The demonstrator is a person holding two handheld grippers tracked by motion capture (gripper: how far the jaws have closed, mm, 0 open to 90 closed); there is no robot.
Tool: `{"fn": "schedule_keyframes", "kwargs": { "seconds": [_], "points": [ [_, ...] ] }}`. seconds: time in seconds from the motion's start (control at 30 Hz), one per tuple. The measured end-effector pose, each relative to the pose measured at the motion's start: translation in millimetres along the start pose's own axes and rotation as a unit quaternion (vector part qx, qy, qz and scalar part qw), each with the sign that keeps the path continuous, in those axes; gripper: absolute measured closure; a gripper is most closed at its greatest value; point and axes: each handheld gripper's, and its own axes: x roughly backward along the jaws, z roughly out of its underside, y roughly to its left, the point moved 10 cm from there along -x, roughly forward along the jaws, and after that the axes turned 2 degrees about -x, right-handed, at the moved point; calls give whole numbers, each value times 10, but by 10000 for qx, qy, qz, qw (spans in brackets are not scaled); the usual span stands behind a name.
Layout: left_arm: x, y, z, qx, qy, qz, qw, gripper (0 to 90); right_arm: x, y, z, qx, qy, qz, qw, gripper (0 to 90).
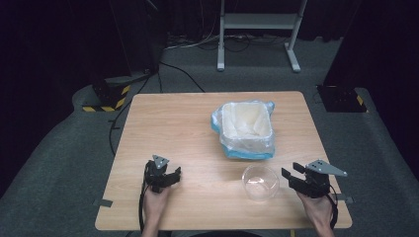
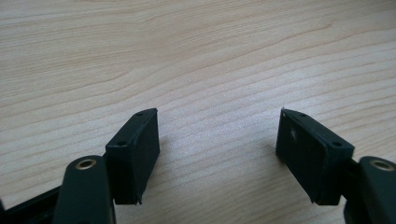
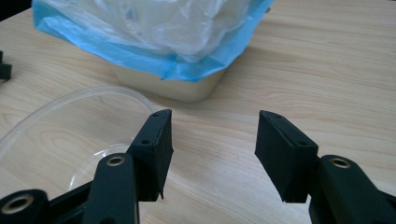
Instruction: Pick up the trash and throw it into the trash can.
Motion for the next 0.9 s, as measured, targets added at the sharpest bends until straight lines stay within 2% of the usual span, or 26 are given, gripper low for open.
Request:
{"fn": "schedule_keyframes", "kwargs": {
  "seconds": [0.23, 0.47, 0.7, 0.9],
  "points": [
    [0, 0, 0, -2, 1, 2, 10000, 298, -110, 156, -36, 115, 120, -288, 9994, 475],
    [0, 0, 0, -1, 0, 2, 10000, 297, -239, 286, -41, 182, 284, -536, 9980, 541],
    [0, 0, 0, -3, 1, 2, 10000, 296, -392, 311, 7, 165, 514, -645, 9965, 621],
    [-1, 0, 0, -1, -3, -2, 10000, 296, -458, 303, 45, 116, 639, -677, 9956, 686]
  ]
}}
